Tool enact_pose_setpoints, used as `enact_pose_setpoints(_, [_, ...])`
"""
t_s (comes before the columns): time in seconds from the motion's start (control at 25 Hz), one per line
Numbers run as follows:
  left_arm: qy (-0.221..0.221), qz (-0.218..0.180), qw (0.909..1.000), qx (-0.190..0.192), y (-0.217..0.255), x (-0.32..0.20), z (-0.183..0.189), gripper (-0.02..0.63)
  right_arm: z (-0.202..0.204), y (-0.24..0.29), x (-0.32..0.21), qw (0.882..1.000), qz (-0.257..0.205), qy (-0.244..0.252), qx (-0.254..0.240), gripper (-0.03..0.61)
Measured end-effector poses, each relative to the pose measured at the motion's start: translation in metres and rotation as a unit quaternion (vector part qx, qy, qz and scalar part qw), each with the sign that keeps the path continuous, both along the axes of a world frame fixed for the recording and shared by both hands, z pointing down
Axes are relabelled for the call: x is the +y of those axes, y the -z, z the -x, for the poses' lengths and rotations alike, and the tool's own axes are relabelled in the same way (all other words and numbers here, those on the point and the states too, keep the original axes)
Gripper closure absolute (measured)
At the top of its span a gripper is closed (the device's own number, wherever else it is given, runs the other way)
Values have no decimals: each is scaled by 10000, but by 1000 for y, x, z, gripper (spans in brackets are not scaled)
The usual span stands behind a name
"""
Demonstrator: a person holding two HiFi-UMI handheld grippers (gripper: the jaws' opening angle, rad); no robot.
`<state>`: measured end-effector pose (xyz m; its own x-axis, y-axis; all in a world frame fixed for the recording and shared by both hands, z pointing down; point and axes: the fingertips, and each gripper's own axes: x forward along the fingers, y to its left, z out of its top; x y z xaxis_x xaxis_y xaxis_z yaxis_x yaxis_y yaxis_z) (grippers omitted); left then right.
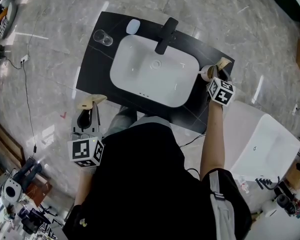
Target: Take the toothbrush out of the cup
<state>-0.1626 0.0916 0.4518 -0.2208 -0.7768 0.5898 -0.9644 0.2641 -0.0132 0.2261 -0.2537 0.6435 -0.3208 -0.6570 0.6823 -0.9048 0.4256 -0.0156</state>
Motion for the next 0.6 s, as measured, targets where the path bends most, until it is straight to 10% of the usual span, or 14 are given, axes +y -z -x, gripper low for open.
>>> enact_pose_setpoints(0.6, [-340,-303,9989,134,5,-7,14,569,4,76,19,9972,-668,-212,-246,528])
